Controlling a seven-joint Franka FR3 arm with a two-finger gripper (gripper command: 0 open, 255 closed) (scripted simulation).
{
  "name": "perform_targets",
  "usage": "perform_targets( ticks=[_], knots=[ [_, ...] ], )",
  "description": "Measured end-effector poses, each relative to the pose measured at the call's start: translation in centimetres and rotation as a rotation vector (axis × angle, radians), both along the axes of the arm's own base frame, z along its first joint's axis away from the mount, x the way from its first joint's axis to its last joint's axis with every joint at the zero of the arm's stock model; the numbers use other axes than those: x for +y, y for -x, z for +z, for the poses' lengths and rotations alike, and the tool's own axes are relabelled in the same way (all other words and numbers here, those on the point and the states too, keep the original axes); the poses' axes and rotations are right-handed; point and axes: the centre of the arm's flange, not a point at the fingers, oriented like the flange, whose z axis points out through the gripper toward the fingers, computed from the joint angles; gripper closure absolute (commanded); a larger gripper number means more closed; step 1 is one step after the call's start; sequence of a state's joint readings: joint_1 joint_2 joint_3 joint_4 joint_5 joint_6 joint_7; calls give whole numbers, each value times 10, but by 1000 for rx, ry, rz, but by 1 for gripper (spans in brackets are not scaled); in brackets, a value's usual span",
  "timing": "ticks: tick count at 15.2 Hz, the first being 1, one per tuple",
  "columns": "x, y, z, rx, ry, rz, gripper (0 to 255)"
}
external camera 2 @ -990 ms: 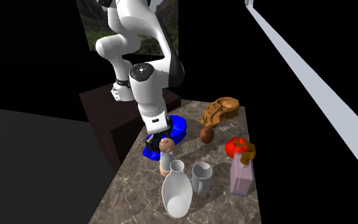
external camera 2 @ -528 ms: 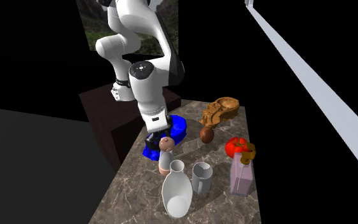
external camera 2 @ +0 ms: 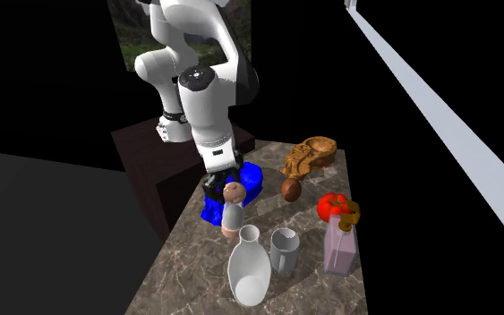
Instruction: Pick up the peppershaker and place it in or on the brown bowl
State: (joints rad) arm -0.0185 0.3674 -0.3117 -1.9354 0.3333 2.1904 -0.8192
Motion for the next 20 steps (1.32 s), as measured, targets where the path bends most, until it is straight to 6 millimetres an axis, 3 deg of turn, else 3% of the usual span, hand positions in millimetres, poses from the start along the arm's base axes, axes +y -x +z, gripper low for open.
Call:
perform_targets(
  ticks=[20],
  knots=[
    [-2,1,106,0,0,0,255]
  ],
)
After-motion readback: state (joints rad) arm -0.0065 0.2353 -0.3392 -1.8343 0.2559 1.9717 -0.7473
